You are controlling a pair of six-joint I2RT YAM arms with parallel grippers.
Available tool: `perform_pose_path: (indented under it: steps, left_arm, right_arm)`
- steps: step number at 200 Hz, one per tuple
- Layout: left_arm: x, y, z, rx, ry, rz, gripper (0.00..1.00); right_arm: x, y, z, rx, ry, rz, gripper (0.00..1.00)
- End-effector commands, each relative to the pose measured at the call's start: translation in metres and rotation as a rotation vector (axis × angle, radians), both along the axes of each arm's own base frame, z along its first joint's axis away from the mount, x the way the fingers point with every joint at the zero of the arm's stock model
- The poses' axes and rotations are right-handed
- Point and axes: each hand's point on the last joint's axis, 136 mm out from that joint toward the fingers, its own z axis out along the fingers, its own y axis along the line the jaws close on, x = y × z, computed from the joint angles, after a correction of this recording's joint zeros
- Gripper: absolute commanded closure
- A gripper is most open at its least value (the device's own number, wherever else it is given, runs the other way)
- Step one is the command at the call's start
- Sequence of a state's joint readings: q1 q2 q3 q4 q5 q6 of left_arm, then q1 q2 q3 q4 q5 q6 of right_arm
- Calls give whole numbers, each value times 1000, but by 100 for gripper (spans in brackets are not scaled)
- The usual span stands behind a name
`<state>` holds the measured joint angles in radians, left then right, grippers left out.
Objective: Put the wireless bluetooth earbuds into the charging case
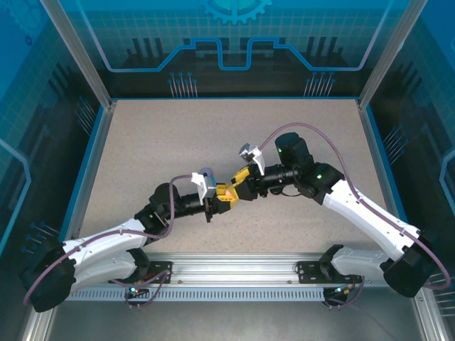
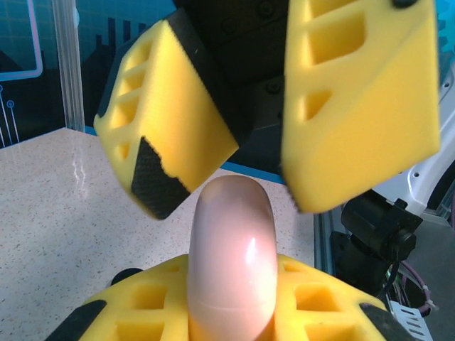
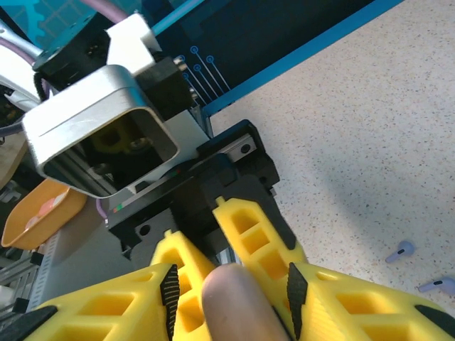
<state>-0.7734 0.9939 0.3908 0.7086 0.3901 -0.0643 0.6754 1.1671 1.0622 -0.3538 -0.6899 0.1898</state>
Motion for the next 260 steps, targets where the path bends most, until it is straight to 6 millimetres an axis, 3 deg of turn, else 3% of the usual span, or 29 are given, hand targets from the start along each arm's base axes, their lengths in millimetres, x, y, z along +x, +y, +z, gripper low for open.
perform_pose_path:
  steps: [1, 52, 96, 123, 131, 158, 188, 228, 260]
  left_arm:
    - [1, 0, 15, -17, -52, 8, 99]
    - [3, -2, 12, -8, -36, 8, 99]
    - [9, -5, -10, 18, 90, 21, 99]
    - [19, -10, -32, 44, 218, 45, 99]
    - [22, -13, -40, 58, 257, 49, 99]
    - [34, -27, -71, 132, 381, 54, 100]
    - [54, -47, -107, 220, 556, 77, 100]
    - [75, -79, -145, 223, 781, 69, 100]
    - [91, -88, -173, 233, 904, 127, 100]
  right_arm:
    - [-12, -2, 23, 35, -50, 35, 53]
    - [8, -22, 15, -66, -112, -138, 48]
    - [48, -78, -4, -132, -116, -466, 41]
    - [61, -115, -19, -107, -63, -649, 29]
    - [61, -123, -30, -98, -33, -684, 24]
    - [62, -150, -36, -20, -21, -816, 1]
    - [57, -174, -45, -14, -12, -917, 0]
    - [44, -185, -52, -84, 7, -932, 0]
    - [35, -194, -57, -126, 14, -956, 0]
